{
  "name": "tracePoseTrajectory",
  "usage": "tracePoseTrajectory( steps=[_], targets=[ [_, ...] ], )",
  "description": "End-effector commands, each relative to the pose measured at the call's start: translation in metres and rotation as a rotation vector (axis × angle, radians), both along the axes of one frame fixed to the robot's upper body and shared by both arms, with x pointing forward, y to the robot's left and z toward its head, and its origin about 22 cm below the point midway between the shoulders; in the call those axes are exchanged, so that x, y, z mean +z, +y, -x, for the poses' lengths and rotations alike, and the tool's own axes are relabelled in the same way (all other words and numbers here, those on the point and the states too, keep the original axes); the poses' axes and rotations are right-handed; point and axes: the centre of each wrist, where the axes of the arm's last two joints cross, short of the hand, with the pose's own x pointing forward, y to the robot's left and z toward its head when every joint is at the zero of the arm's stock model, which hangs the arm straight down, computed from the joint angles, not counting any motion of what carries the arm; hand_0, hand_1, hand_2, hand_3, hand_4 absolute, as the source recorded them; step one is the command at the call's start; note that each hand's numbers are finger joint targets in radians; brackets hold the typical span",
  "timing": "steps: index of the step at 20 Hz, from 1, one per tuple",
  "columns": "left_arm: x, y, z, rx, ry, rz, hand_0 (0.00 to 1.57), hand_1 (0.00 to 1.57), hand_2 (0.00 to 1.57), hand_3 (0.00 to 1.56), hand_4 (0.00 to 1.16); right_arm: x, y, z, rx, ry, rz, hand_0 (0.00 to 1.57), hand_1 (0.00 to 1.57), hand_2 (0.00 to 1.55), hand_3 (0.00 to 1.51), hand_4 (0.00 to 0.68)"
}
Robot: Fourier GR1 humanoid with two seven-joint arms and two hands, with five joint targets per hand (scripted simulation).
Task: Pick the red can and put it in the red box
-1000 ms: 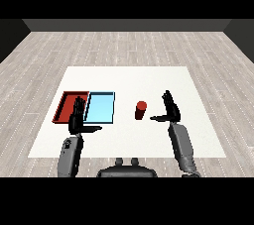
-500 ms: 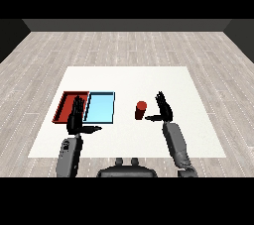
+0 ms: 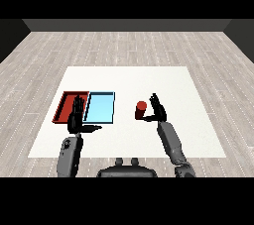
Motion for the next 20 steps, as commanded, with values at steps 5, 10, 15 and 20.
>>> tracePoseTrajectory(
  steps=[5, 10, 15, 20],
  targets=[
    [-0.001, 0.001, 0.023, -0.006, -0.004, 0.01, 0.0, 0.0, 0.0, 0.0, 0.0, -0.009, 0.003, -0.001, -0.009, 0.03, -0.008, 0.0, 0.0, 0.0, 0.0, 0.0],
    [0.021, 0.001, 0.0, 0.011, -0.002, -0.002, 0.0, 0.0, 0.0, 0.0, 0.0, -0.018, 0.019, -0.02, 0.021, 0.026, -0.02, 0.0, 0.0, 0.0, 0.0, 0.0],
    [-0.006, 0.008, 0.004, 0.008, 0.001, -0.016, 0.0, 0.0, 0.0, 0.0, 0.0, -0.014, 0.014, -0.03, 0.035, 0.036, -0.063, 0.0, 0.0, 0.0, 0.0, 0.0],
    [0.0, -0.009, 0.002, 0.007, -0.011, -0.028, 0.0, 0.0, 0.0, 0.0, 0.0, -0.024, 0.036, -0.012, 0.043, 0.048, -0.031, 0.0, 0.0, 0.0, 0.0, 0.0]
  ],
)
